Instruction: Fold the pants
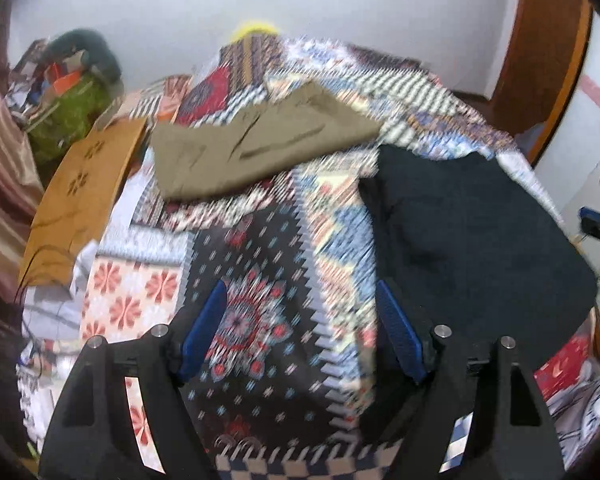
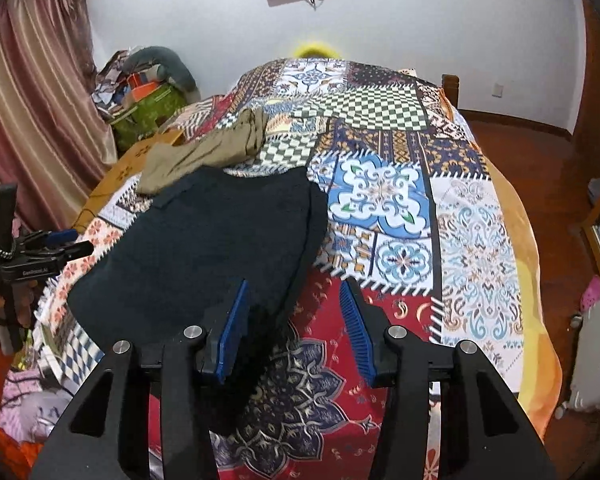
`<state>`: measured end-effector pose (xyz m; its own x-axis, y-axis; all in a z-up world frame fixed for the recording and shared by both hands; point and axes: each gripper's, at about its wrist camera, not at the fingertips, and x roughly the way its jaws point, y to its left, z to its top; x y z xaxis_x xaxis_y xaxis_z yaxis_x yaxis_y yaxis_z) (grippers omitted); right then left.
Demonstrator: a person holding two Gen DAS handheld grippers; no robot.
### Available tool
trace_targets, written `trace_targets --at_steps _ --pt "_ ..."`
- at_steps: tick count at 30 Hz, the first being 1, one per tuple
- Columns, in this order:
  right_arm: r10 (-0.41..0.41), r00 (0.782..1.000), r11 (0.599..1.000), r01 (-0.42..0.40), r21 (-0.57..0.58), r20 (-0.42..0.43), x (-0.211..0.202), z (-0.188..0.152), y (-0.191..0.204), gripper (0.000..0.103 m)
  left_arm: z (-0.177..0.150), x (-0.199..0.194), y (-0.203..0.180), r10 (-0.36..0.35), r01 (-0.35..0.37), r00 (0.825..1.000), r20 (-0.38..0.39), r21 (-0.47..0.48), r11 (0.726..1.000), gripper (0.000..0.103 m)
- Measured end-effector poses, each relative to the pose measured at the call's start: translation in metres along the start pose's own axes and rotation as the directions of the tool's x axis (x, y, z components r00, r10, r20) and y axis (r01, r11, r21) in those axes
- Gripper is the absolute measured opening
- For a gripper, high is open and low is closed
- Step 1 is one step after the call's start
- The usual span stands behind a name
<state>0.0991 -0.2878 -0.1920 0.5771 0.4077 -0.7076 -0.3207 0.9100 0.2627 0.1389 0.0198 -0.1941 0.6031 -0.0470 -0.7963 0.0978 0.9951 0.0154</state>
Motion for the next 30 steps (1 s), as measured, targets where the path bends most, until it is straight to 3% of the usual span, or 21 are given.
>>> trace_targets --at_steps 7,9,13,16,21,23,30 --pt "0.014 1.000 1.000 -0.014 0.006 -0.006 0.011 0.012 0.007 0.055 0.030 0.001 -0.041 -0.104 0.100 0.993 0.049 0.078 0.992 0.083" --pt "0.024 1.000 1.000 -0.024 0.018 -0.007 0.015 0.012 0.006 0.064 0.031 0.009 -0.052 -0.126 0.123 0.992 0.027 0.093 0.988 0.083" --pt "0.034 0.998 0.999 -0.033 0.022 -0.049 0.028 0.010 0.004 0.065 0.028 0.031 -0.068 -0.144 0.148 0.989 -0.043 0.117 0.982 0.083" --pt "0.051 0.994 0.998 -0.046 0.052 -0.095 0.040 0.005 -0.002 0.065 0.023 0.048 -0.070 -0.156 0.165 0.983 -0.101 0.083 0.983 0.083" --pt "0.162 0.975 0.977 -0.137 0.163 -0.149 0.061 -0.007 -0.015 0.066 0.015 0.064 -0.062 -0.199 0.202 0.969 -0.148 0.004 0.979 0.086" --pt "0.178 0.972 0.973 -0.151 0.177 -0.151 0.064 -0.007 -0.018 0.074 0.016 0.068 -0.057 -0.219 0.217 0.963 -0.157 -0.030 0.976 0.088" --pt "0.236 0.956 0.963 -0.205 0.176 -0.175 0.079 0.001 -0.018 0.081 0.023 0.089 -0.047 -0.338 0.314 0.912 -0.232 -0.132 0.940 0.088"
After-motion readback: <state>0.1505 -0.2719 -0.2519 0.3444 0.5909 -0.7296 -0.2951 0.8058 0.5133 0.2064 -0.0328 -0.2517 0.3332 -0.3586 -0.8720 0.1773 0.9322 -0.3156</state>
